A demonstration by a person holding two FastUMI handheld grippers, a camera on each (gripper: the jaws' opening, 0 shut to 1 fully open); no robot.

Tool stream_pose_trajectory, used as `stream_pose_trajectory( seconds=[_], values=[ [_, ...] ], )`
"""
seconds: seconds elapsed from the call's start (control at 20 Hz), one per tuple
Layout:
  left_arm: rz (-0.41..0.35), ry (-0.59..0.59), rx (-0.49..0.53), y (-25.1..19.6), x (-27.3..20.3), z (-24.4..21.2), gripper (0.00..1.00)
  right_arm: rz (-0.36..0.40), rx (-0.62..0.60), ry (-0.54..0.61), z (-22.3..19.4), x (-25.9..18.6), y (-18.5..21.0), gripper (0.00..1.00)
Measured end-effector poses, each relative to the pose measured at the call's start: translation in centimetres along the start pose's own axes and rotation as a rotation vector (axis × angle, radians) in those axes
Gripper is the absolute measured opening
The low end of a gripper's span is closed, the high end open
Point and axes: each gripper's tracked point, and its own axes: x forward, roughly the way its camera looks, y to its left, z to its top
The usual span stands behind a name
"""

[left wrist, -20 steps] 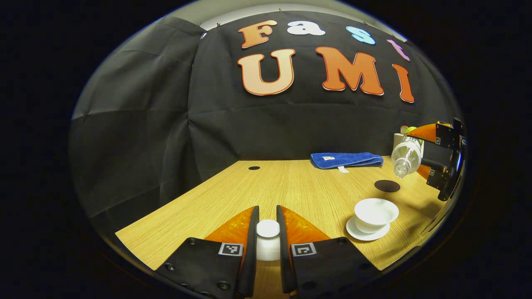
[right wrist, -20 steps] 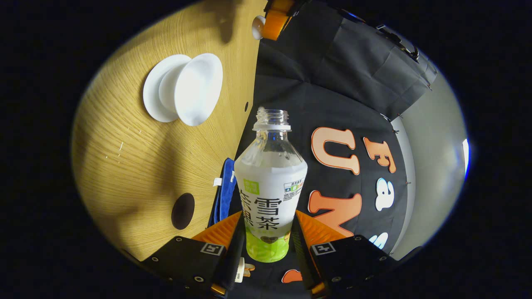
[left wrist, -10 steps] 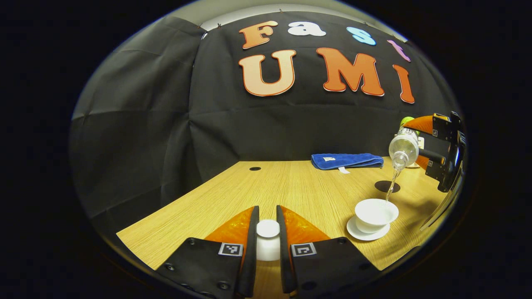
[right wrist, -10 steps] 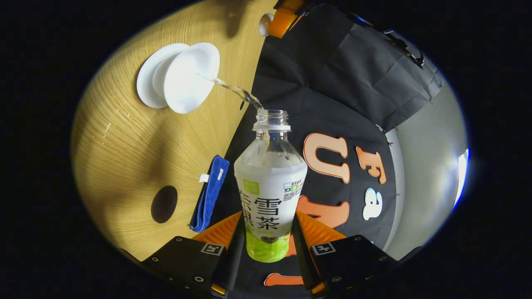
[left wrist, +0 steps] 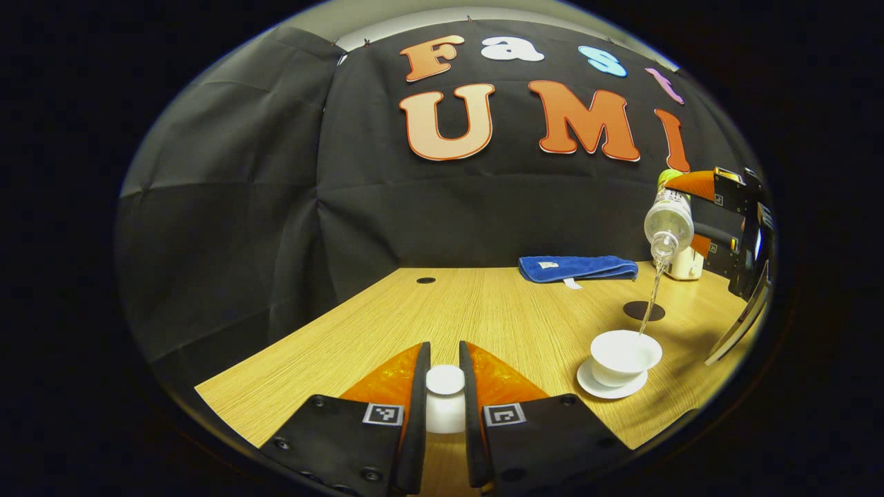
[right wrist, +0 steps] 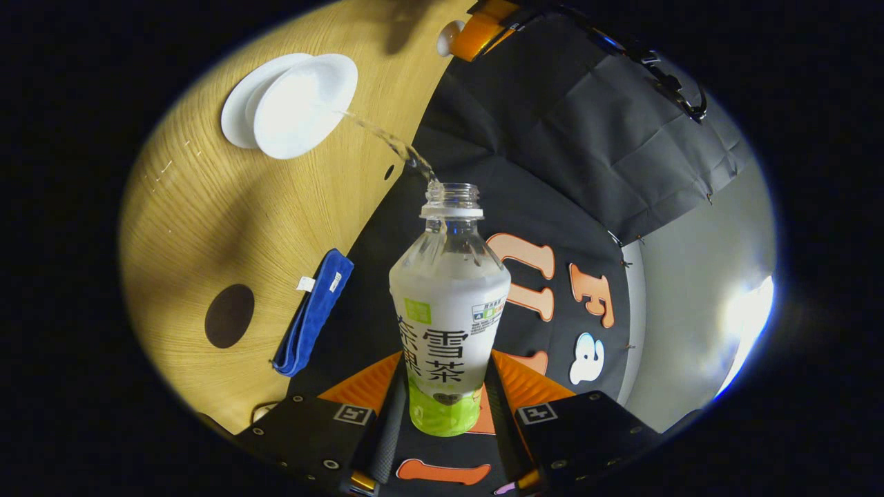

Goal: Open the teacup lid with one hand, grasp the water bottle and pour water into the teacup with the other hand; after pouring, place the water bottle on the coaster and then close the teacup lid.

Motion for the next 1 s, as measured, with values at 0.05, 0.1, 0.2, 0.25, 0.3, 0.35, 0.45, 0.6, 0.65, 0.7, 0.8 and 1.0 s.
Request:
stream_pose_trajectory(
  seconds=[0.05,0.1,0.2,0.25,0.3,0.35,0.45,0.6,0.65,0.7,0.8,1.0],
  values=[
    [0.000,0.003,0.001,0.1,0.0,-0.1,0.27,-0.009,-0.009,-0.005,0.0,-0.1,-0.4,0.61],
    [-0.002,0.005,0.002,0.0,0.0,-0.2,0.28,-0.015,-0.020,-0.010,0.2,-0.1,-0.6,0.61],
    [-0.002,0.006,0.003,0.0,-0.1,-0.2,0.27,-0.032,-0.045,-0.023,0.1,0.2,-1.3,0.61],
    [0.000,0.007,0.002,0.1,-0.1,-0.1,0.28,-0.039,-0.052,-0.028,0.4,0.3,-1.5,0.61],
    [-0.001,0.006,0.000,0.1,-0.1,-0.2,0.28,-0.033,-0.050,-0.033,0.5,0.3,-1.4,0.61],
    [0.001,0.008,-0.001,0.1,-0.1,-0.3,0.28,-0.026,-0.044,-0.035,0.6,0.4,-1.0,0.61],
    [0.000,0.014,-0.001,0.0,-0.1,-0.5,0.28,-0.033,-0.066,-0.051,1.2,0.3,-1.0,0.61],
    [0.001,0.015,0.001,0.3,-0.2,-0.5,0.28,-0.034,-0.109,-0.078,1.9,0.1,-0.5,0.61],
    [0.001,0.014,0.002,0.3,-0.2,-0.5,0.29,-0.031,-0.115,-0.088,2.2,0.0,-0.2,0.61],
    [0.004,0.017,0.004,0.4,-0.2,-0.7,0.28,-0.028,-0.124,-0.095,2.3,0.0,0.1,0.61],
    [0.001,0.027,0.007,0.2,-0.3,-1.0,0.27,-0.031,-0.139,-0.105,2.6,-0.3,-0.4,0.61],
    [-0.004,0.030,0.006,-0.1,-0.3,-1.1,0.28,-0.048,-0.165,-0.135,3.3,-0.5,-0.2,0.61]
  ],
)
